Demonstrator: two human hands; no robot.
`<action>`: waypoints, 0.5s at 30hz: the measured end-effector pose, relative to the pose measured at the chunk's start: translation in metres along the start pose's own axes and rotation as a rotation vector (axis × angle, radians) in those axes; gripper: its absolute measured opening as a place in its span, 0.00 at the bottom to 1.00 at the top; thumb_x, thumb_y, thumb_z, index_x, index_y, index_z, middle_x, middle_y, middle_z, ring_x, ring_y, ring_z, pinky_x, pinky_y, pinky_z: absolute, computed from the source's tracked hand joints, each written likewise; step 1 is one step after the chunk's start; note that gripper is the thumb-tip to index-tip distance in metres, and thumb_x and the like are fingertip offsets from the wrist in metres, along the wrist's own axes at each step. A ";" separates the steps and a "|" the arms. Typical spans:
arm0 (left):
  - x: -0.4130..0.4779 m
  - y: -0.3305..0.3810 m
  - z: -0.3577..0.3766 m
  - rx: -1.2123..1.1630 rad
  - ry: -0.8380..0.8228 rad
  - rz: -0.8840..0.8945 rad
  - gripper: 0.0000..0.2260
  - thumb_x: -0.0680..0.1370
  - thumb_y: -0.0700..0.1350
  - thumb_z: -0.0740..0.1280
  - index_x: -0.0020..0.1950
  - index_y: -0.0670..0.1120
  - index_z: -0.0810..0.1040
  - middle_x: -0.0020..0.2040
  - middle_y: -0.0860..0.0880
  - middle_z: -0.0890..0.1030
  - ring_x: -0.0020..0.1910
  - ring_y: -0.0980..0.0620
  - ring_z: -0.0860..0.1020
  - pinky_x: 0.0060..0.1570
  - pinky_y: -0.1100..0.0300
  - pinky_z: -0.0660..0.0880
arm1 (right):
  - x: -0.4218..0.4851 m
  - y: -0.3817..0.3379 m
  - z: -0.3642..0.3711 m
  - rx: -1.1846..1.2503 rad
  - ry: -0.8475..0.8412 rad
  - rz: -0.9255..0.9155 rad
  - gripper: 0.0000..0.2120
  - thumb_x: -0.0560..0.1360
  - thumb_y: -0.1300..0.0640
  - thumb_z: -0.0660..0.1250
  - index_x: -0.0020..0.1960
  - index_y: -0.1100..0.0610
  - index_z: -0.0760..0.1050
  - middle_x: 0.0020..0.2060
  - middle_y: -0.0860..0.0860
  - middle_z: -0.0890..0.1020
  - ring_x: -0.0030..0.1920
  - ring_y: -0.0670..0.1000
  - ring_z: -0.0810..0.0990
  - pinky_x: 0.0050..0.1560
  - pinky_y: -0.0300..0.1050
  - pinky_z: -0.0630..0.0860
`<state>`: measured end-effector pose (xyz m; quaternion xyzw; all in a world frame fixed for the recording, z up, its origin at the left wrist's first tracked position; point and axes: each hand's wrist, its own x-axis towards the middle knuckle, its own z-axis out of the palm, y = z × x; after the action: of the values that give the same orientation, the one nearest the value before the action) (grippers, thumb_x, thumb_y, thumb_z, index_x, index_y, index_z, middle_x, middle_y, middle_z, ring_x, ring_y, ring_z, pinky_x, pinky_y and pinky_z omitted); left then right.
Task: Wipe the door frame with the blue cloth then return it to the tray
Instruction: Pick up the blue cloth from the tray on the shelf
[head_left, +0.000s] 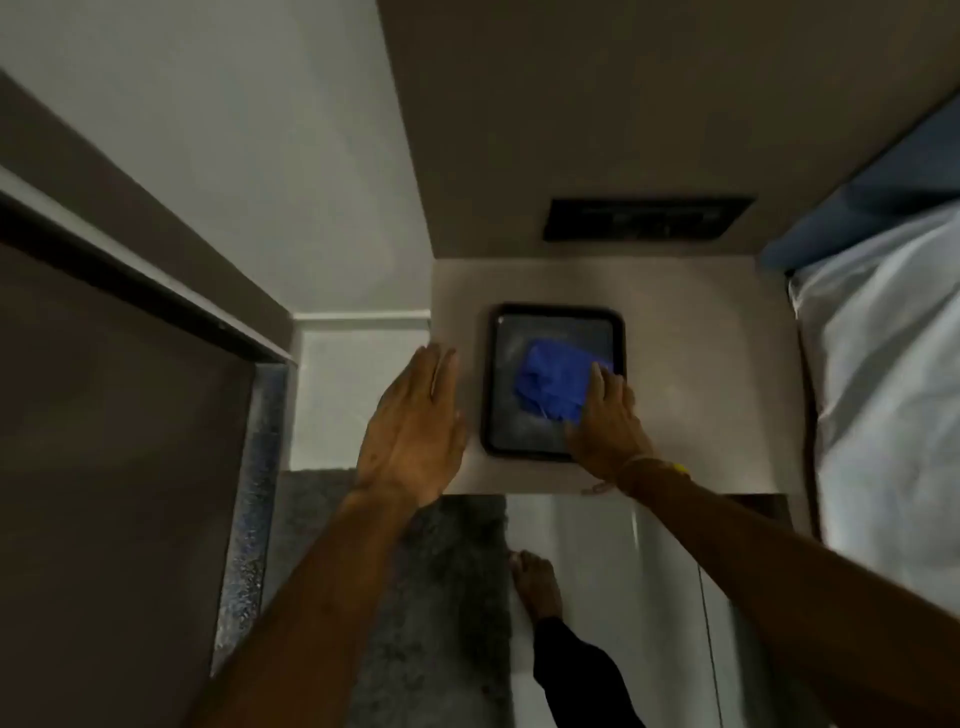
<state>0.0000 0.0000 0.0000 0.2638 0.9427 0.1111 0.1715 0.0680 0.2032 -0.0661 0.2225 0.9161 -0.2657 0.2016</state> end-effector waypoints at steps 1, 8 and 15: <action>0.012 0.002 0.014 -0.022 -0.023 0.018 0.30 0.79 0.47 0.57 0.76 0.44 0.44 0.78 0.42 0.50 0.76 0.46 0.52 0.69 0.61 0.46 | 0.014 0.007 0.010 -0.056 0.005 -0.024 0.35 0.75 0.60 0.62 0.74 0.67 0.45 0.74 0.65 0.52 0.75 0.64 0.49 0.76 0.56 0.49; 0.033 -0.006 0.086 -0.190 -0.138 0.026 0.28 0.78 0.43 0.59 0.75 0.42 0.51 0.76 0.41 0.59 0.74 0.44 0.59 0.71 0.55 0.56 | 0.077 0.035 0.042 -0.421 -0.099 -0.094 0.45 0.74 0.43 0.65 0.75 0.56 0.38 0.77 0.59 0.42 0.75 0.66 0.42 0.73 0.68 0.48; 0.030 -0.032 0.099 -0.264 -0.145 -0.039 0.28 0.77 0.40 0.61 0.75 0.45 0.55 0.72 0.41 0.66 0.70 0.44 0.65 0.67 0.50 0.66 | 0.094 0.041 0.049 -0.607 -0.037 -0.200 0.38 0.78 0.46 0.59 0.75 0.59 0.38 0.75 0.67 0.46 0.73 0.70 0.52 0.72 0.65 0.57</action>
<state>-0.0009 0.0013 -0.1077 0.2279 0.9100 0.2114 0.2744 0.0243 0.2343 -0.1659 0.0561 0.9671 -0.0029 0.2483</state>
